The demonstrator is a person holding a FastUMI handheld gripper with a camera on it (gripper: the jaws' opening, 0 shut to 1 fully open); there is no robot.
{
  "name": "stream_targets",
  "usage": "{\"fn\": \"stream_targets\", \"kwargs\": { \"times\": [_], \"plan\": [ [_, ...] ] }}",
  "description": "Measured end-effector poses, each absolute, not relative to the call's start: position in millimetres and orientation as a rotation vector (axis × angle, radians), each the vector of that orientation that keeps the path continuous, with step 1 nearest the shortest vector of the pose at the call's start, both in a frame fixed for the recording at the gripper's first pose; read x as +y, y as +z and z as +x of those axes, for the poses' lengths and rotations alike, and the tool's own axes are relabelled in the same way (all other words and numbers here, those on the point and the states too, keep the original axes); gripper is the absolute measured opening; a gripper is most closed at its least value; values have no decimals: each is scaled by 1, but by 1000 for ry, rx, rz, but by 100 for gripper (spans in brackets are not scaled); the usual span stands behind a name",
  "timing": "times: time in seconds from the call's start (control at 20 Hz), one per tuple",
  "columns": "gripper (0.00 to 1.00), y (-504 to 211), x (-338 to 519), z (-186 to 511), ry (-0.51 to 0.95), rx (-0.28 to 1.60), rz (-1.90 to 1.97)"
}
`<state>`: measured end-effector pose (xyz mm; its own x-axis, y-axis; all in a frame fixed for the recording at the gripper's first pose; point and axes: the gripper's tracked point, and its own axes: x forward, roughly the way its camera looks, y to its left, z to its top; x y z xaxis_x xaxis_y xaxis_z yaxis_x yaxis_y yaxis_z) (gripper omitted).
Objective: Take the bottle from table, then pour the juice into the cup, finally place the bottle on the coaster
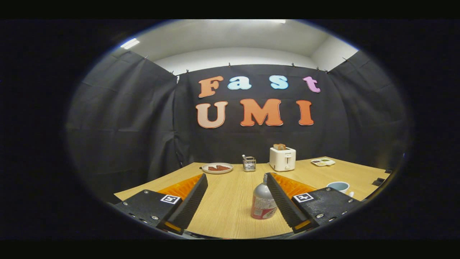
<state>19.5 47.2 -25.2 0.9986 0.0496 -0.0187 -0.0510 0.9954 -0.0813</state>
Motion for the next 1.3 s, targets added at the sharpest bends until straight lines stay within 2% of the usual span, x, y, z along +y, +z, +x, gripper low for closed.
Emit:
{"fn": "stream_targets", "kwargs": {
  "times": [0.65,1.3],
  "plan": [
    [98,-35,9,49,-38,54,-40],
    [98,-91,-16,73,-94,205,-16]
  ]
}}
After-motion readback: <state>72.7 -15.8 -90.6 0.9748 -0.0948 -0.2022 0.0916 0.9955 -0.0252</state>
